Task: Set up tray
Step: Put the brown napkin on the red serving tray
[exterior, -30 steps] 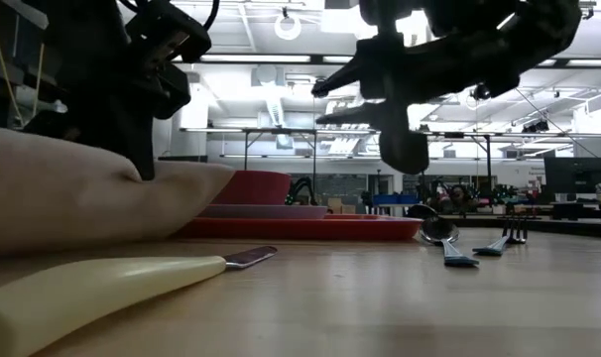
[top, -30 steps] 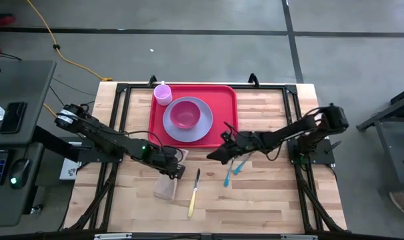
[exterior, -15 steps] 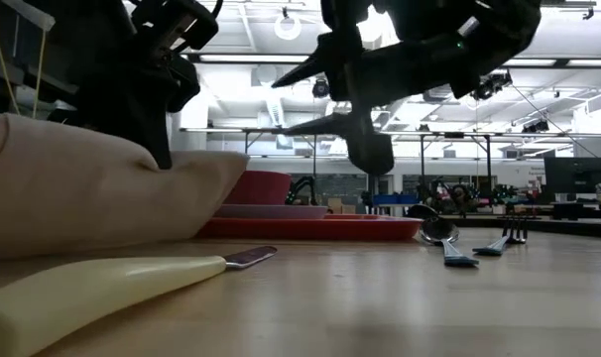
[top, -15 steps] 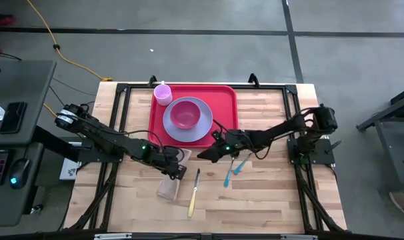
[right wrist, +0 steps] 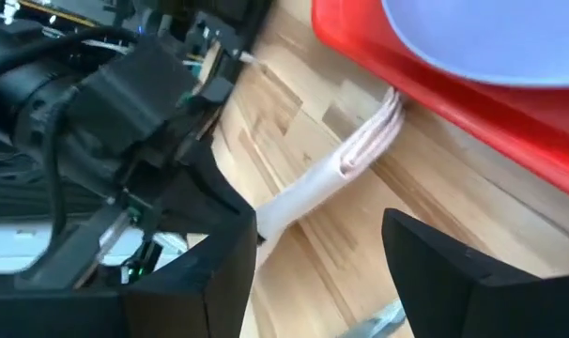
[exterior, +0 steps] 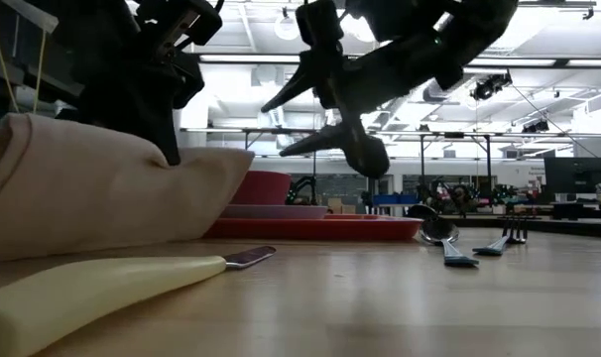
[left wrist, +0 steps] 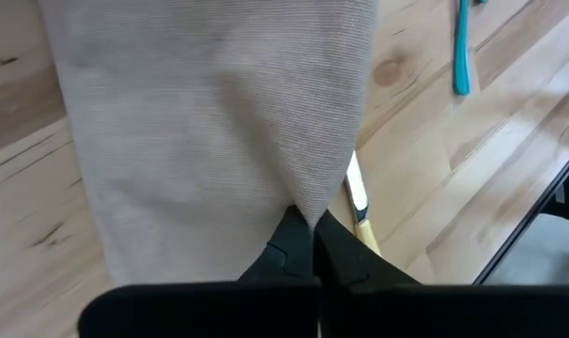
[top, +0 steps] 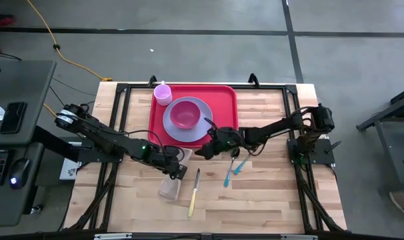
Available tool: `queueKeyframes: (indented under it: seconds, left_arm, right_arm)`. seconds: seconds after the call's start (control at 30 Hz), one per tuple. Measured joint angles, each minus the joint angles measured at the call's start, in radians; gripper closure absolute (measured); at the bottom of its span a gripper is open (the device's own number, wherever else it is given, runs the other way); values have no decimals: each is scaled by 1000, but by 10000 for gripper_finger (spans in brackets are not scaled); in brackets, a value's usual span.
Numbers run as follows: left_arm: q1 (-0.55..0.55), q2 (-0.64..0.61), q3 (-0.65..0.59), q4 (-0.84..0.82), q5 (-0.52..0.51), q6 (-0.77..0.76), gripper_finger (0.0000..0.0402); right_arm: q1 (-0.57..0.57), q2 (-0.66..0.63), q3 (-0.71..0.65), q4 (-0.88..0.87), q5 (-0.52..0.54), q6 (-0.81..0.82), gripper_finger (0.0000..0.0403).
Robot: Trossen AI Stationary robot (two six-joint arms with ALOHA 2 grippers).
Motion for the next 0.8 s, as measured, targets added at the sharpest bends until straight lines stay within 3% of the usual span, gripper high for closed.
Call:
queueKeyframes:
  seconds: [0.8]
  left_arm:
    - [-2,0,0,6,1,30,382]
  right_arm:
    - [-28,35,33,-32,17,39,194]
